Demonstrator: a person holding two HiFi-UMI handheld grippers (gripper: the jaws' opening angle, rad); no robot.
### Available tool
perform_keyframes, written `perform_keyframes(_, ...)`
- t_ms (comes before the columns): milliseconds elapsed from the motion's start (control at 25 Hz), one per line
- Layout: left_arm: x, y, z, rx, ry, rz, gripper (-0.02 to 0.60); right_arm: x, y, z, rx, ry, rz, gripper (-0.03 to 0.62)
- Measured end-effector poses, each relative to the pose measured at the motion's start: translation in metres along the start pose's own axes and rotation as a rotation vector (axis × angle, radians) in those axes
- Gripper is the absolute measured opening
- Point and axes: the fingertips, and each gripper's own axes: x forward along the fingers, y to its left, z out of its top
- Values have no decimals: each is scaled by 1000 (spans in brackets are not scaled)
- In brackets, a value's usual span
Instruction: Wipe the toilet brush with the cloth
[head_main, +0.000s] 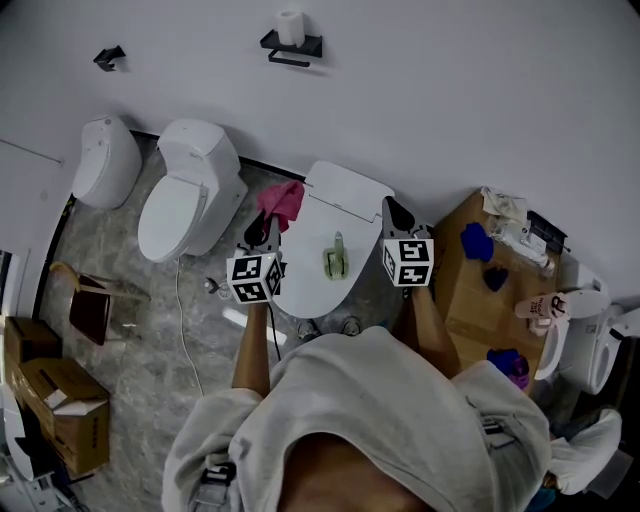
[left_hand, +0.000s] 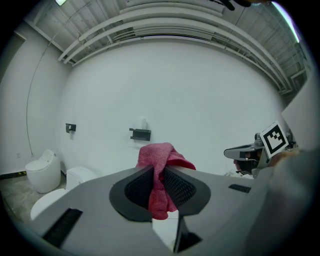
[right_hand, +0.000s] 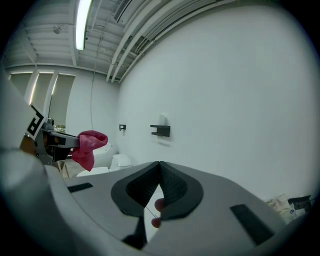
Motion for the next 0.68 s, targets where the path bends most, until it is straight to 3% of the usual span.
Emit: perform_keyframes(680, 5, 10, -2, -3, 6, -9, 72, 9, 11, 0, -3, 11, 3, 29)
